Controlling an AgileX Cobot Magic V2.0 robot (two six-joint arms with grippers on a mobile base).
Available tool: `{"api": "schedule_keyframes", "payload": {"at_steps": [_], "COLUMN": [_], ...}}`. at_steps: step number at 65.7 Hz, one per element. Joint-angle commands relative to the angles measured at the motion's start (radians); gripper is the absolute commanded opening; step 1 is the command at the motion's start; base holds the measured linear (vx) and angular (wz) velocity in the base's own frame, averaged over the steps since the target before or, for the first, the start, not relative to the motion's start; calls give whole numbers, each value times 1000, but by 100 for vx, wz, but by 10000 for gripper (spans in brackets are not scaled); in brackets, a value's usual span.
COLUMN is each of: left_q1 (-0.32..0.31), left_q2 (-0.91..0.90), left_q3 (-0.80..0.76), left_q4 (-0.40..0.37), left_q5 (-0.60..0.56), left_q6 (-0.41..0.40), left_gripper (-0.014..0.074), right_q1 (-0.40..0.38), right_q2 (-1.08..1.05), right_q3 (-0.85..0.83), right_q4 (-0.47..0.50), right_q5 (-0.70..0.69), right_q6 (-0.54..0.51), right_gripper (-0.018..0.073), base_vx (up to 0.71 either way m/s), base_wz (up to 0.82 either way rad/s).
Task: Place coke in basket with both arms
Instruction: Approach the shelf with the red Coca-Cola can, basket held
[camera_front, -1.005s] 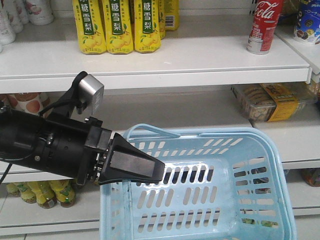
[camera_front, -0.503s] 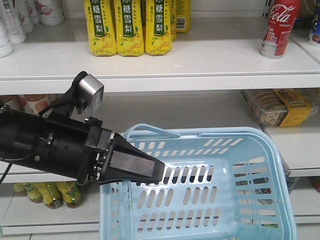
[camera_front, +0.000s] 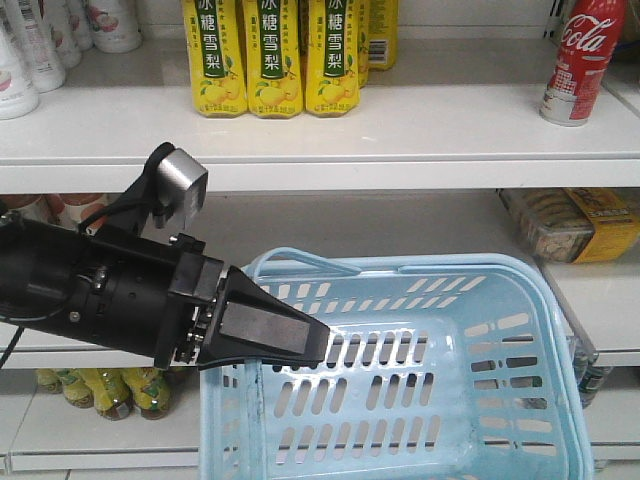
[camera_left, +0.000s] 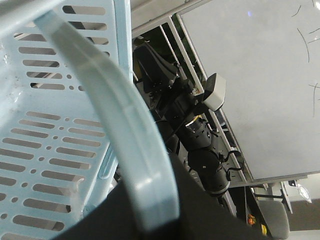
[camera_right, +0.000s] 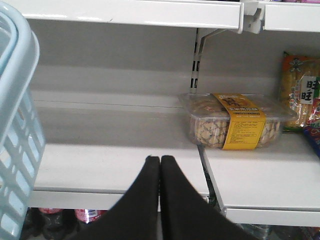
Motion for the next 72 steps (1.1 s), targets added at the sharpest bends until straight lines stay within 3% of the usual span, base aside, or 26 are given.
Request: {"api": "schedule_keyframes", "payload": {"at_steps": [1, 72], "left_q1": [0, 0], "left_q2": [-33, -33], "left_q3": [-28, -28], "left_q4": [-103, -103], "left_q5": [18, 18], "left_q6": [8, 8], "left_gripper": [-6, -6], "right_q1": [1, 1], "right_q2": [-13, -13], "right_q3": [8, 8], "right_q4": [-3, -3], "right_q5": [-74, -77], "right_q6": [-2, -2], "right_gripper": [-10, -10], "base_vx": [3, 4], "base_wz": [3, 1]}}
